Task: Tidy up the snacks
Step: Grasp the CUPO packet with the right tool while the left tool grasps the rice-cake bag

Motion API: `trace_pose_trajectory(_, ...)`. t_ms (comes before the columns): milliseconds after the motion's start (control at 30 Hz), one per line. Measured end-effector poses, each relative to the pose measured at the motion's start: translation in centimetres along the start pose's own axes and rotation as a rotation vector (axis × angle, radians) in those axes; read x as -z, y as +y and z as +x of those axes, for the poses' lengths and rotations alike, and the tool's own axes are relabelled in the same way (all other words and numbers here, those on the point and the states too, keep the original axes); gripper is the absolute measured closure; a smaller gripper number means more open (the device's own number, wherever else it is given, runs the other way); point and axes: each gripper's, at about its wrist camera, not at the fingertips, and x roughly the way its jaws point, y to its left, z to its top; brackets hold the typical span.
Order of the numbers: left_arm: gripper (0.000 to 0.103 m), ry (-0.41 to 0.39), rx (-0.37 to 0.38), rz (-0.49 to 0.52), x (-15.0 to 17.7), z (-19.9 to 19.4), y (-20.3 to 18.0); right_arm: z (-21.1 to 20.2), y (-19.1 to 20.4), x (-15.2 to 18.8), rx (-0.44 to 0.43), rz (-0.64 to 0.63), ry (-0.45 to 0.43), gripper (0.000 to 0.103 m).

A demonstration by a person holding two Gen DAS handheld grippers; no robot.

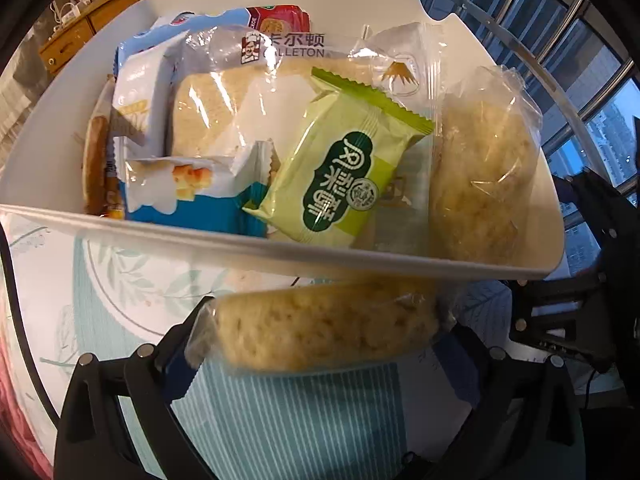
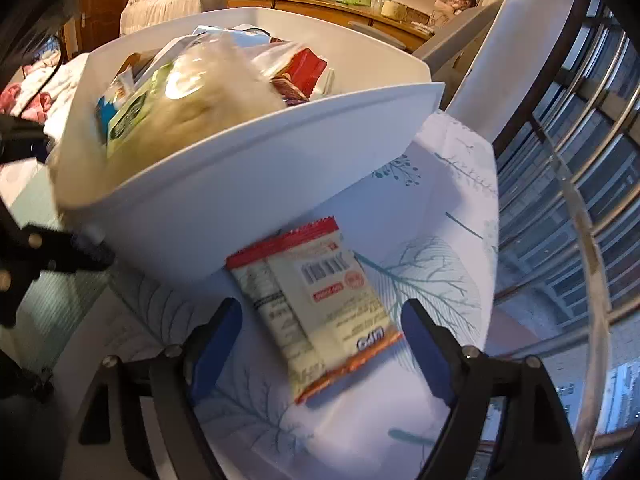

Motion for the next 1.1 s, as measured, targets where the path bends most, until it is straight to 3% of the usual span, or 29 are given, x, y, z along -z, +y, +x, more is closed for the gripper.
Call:
trace_pose_trajectory(267, 0.005, -0.020, 0.064, -0.013, 1.0, 0.8, 1.3, 1.5, -1.6, -1.2, -0.121, 0.061, 0.028, 0.023)
trace_pose_trajectory(467, 0.012, -0.030, 0.082, -0.031, 2.3, 1.1, 2.2, 1.4, -1.3, -1.3, -0.134, 0.118, 0.048, 0.032)
trace_pose_trajectory(733, 0.015, -0.018, 0.078, -0.106, 4.1, 0.4, 3.2, 0.7, -1.1, -1.4, -0.123, 0.258, 0.150, 0.046)
trace_pose_trajectory(1100, 0.015, 0.014, 0.070, -0.121, 9.2, -3.6, 5.3, -1.6, 1.4, 1.1, -0.168, 0.390, 0.333, 0.048)
